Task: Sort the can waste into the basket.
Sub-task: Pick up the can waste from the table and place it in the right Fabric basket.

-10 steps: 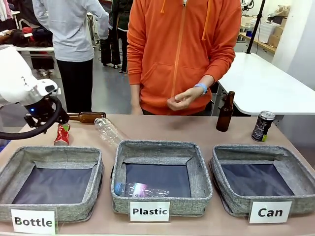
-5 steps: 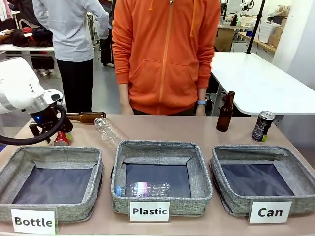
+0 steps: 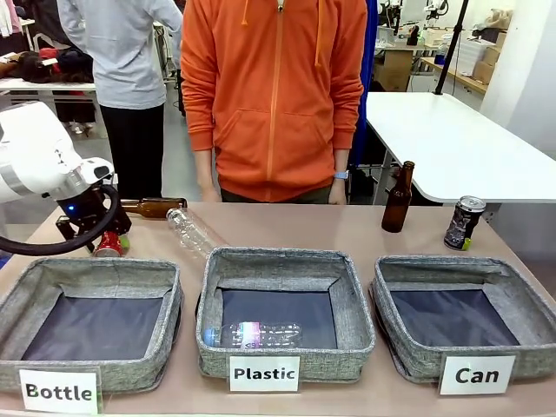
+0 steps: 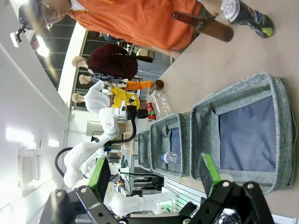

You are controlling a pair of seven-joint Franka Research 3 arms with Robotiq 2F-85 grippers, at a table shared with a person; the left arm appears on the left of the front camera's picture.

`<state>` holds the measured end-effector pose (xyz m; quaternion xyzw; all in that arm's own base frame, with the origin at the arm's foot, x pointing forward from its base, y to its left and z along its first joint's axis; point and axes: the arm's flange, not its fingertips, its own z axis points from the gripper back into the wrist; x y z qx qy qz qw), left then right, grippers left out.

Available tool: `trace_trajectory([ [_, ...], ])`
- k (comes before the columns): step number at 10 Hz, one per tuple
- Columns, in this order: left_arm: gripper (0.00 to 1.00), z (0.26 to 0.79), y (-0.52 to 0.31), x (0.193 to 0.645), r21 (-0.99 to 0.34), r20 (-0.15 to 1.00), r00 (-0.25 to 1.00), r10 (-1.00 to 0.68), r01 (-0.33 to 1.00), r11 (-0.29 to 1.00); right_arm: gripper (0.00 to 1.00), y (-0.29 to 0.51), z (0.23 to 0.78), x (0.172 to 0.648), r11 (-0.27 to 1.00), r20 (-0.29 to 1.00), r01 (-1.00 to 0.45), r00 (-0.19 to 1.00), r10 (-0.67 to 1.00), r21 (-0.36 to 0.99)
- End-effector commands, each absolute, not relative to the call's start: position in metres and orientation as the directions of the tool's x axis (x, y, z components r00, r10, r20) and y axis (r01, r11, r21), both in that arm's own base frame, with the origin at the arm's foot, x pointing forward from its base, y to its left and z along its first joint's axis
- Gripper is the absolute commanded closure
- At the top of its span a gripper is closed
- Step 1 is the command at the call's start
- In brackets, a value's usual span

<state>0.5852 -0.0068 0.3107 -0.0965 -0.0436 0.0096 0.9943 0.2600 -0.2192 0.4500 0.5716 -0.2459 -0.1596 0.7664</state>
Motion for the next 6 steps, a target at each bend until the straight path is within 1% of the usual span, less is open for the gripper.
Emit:
trace_trajectory([
  [1, 0.92, 0.3114, -0.0089, 0.5889, -0.190, 0.110, 0.993, 0.047, -0.026, 0.981, 0.00, -0.2206, 0.4509, 0.2612, 0.293, 0.221, -0.069, 0.821, -0.527, 0.954],
  [2, 1.00, 0.3116, -0.0097, 0.5887, -0.192, 0.112, 0.992, 0.049, -0.027, 0.981, 0.00, -0.2206, 0.4509, 0.2612, 0.293, 0.221, -0.069, 0.821, -0.527, 0.954],
  [4, 1.00, 0.3134, -0.0097, 0.5883, -0.194, 0.117, 0.992, 0.049, -0.026, 0.981, 0.00, -0.2206, 0.4509, 0.2612, 0.293, 0.221, -0.069, 0.821, -0.527, 0.954],
  [5, 0.94, 0.3140, -0.0100, 0.5885, -0.191, 0.120, 0.992, 0.050, -0.026, 0.981, 0.00, -0.2206, 0.4509, 0.2612, 0.293, 0.221, -0.069, 0.821, -0.527, 0.954],
  [6, 1.00, 0.3142, -0.0103, 0.5880, -0.192, 0.121, 0.991, 0.048, -0.024, 0.981, 0.00, -0.2206, 0.4509, 0.2612, 0.293, 0.221, -0.069, 0.821, -0.527, 0.954],
])
